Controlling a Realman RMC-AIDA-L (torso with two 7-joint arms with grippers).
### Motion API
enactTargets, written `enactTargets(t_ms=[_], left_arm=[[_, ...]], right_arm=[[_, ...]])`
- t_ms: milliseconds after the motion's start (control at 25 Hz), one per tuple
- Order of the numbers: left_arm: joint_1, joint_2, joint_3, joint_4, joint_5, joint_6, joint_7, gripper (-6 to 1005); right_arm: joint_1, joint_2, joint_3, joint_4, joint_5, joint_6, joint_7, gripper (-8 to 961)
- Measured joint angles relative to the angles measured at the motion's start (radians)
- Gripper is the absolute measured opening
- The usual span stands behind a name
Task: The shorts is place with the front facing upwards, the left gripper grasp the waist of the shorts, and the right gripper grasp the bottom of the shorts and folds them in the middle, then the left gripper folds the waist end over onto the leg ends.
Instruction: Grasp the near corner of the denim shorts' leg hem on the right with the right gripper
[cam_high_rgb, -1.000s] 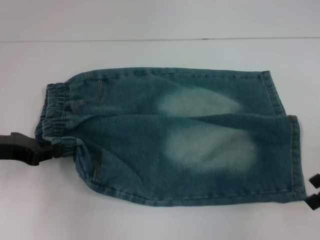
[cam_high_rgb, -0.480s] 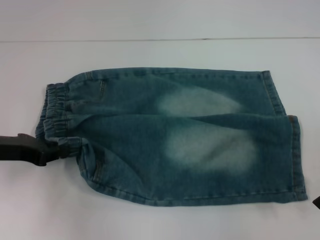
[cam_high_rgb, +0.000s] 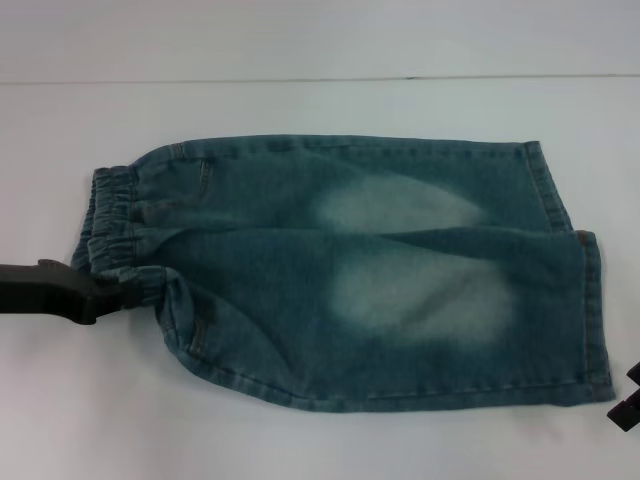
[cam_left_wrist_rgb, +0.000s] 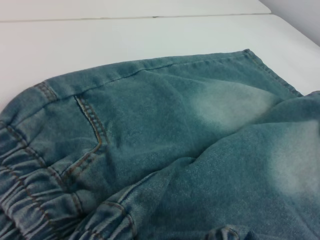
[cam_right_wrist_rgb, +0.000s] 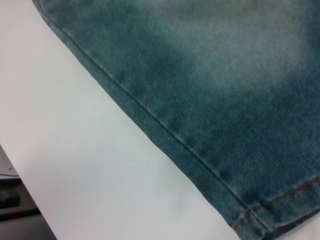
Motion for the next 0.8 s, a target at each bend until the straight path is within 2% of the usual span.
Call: enactTargets(t_ms=[560,800], left_arm=[[0.001,-0.005,0.001,0.0,-0.001,-0.005,0.004,30],[0.004,-0.007,0.004,0.0,-0.001,-0.015,0.006,30]], right_arm=[[0.032,0.005,-0.037,0.062,-0.002,0.041,0.002,774],[0.041,0.006,-0.038,0.079,-0.002,0.062,-0.004,774]])
